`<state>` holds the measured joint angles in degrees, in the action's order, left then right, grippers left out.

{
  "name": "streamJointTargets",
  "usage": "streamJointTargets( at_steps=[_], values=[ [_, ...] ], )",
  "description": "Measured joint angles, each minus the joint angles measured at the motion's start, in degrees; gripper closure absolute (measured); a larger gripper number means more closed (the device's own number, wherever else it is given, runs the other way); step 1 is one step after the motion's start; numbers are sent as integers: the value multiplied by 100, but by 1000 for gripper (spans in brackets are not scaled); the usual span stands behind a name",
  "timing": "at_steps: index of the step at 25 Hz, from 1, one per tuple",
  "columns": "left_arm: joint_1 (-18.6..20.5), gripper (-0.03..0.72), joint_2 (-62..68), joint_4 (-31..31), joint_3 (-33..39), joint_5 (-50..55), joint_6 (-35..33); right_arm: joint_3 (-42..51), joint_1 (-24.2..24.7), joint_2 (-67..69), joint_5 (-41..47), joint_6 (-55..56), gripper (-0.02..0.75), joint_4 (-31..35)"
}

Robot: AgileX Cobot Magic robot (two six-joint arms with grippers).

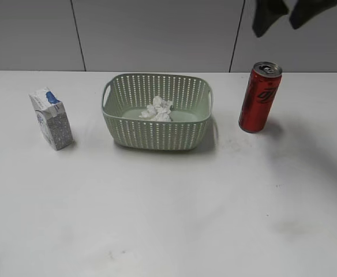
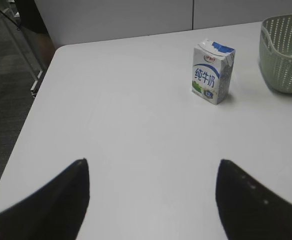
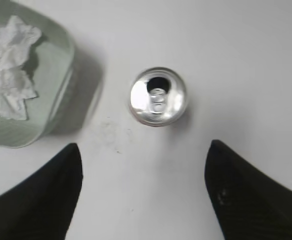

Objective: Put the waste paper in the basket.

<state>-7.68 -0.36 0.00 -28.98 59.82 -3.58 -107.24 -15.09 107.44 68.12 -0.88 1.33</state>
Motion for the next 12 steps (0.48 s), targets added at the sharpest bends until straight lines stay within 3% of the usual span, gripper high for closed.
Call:
streamJointTargets(
  at_steps=[6, 12],
  values=[
    [0, 108, 0, 0, 0, 0, 0, 298, 1110, -400, 14, -11, 166, 108],
    [0, 108, 0, 0, 0, 0, 0, 2069, 1297, -1878, 8, -267, 166, 213]
  ],
)
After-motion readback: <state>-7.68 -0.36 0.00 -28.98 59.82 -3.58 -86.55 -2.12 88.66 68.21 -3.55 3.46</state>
